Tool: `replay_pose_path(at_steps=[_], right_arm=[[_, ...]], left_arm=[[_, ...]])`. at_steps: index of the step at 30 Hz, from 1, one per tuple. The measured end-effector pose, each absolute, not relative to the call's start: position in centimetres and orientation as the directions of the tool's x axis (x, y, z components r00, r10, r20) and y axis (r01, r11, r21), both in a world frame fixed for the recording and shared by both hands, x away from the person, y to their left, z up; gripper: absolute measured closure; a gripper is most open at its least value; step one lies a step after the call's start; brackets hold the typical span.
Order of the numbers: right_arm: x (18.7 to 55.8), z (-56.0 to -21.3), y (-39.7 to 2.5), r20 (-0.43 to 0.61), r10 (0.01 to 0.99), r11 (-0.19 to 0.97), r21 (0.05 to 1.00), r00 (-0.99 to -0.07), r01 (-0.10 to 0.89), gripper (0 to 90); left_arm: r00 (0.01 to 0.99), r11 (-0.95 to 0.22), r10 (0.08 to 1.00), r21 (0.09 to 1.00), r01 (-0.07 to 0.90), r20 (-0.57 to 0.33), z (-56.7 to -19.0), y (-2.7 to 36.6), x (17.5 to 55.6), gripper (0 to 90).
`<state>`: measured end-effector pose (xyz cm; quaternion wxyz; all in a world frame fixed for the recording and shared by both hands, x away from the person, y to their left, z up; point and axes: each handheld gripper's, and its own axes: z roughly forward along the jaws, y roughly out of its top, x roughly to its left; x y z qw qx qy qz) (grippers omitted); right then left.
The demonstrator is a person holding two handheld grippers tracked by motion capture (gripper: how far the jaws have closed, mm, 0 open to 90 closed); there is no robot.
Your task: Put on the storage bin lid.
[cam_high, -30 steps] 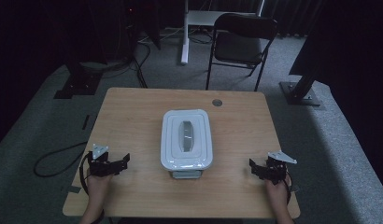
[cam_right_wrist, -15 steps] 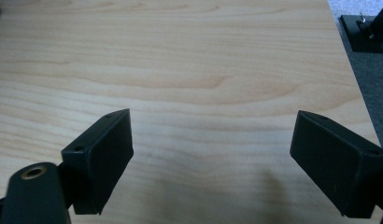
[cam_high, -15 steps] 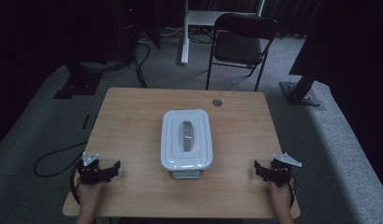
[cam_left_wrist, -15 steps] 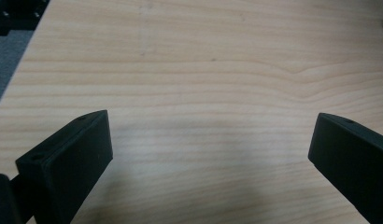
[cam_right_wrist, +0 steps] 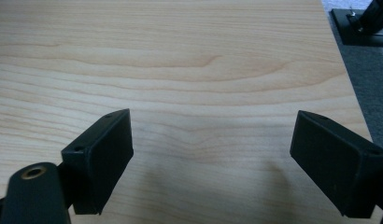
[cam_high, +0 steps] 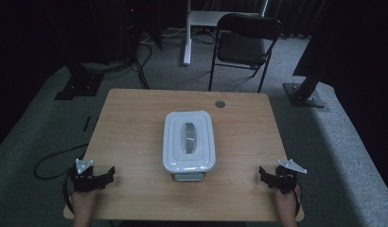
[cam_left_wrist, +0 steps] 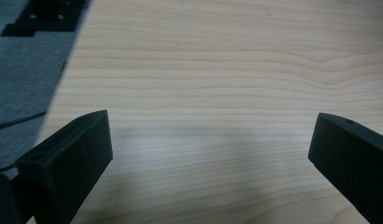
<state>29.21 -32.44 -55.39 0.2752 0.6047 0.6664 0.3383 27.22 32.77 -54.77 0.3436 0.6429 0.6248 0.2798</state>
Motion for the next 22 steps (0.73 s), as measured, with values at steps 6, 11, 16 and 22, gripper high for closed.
replay_pose_path(at_steps=[6, 11, 16, 22], right_arm=[[29.3, -55.6, -32.3, 0.026, 0.996, 0.037, 0.776, -0.091, 0.63, 12.5], [29.3, -55.7, -31.9, -0.009, 0.997, 0.053, 0.767, -0.071, 0.639, 12.4], [29.5, -55.7, -32.1, 0.019, 0.997, 0.033, 0.76, -0.073, 0.649, 12.5], [29.6, -55.8, -32.1, 0.023, 0.996, 0.037, 0.751, -0.082, 0.659, 12.5]], left_arm=[[0.022, 0.028, 0.998, 0.779, 0.626, -0.053, -55.0, 33.4, 26.9, 0.6], [0.018, 0.007, 1.0, 0.784, 0.621, -0.023, -55.0, 33.3, 26.4, 0.6], [-0.004, 0.0, 1.0, 0.787, 0.617, 0.003, -55.0, 33.3, 26.2, 0.6], [-0.011, 0.011, 1.0, 0.785, 0.619, -0.005, -55.0, 33.5, 26.1, 0.6]])
